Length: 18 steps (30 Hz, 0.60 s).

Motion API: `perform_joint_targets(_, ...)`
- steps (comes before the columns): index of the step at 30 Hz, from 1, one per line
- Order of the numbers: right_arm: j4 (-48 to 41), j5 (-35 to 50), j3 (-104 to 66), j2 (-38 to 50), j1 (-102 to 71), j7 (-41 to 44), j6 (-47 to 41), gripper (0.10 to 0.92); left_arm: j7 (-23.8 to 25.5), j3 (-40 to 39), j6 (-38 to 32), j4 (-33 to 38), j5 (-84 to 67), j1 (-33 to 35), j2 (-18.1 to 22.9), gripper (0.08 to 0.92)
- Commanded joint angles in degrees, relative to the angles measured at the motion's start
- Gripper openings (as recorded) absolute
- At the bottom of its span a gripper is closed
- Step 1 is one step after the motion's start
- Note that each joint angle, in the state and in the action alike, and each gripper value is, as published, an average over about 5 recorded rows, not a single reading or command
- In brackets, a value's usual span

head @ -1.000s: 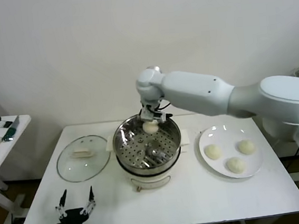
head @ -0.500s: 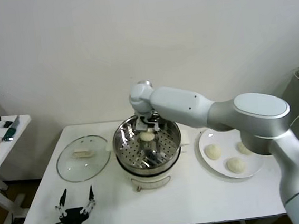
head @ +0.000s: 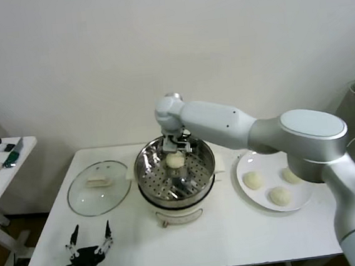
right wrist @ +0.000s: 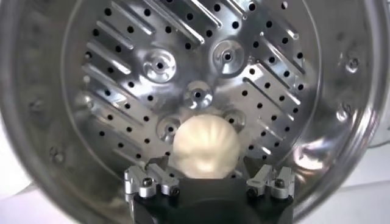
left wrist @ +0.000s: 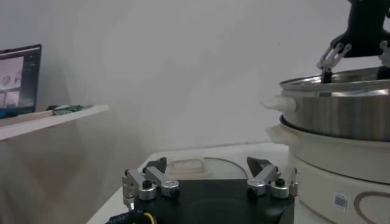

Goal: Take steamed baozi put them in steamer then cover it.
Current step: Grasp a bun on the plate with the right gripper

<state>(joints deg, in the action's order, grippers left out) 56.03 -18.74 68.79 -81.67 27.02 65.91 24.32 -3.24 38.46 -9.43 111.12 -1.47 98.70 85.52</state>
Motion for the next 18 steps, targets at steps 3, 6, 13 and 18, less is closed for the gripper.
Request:
perform_joint_targets(3,6.2,29.7,9.1,10.5,13.9,-3.0,-11.9,0.823,-0.1,-0.2,0.2,0.2,-0.1,-0.2,-0.1,0.823)
perform_joint_targets(6,6.7,41.1,13.2,14.9,17.5,-7.0,-18.9,0.823,-0.1,-0.2,0.2,0.3,-0.1,-0.1,-0.2,0.823)
perform_joint_targets(13,10.2,49.0,19.3,28.0,18.7,-9.2,-29.8,0.823,-0.1,-0.2,0.3,0.9,-0.5,0.1,-0.3,0.823)
perform_joint_targets(18,10.7,47.0,18.6,34.9,13.5,-9.2,-33.2,0.823,-0.2,-0.3,0.3,0.6,-0.6,0.1,-0.4,0.823)
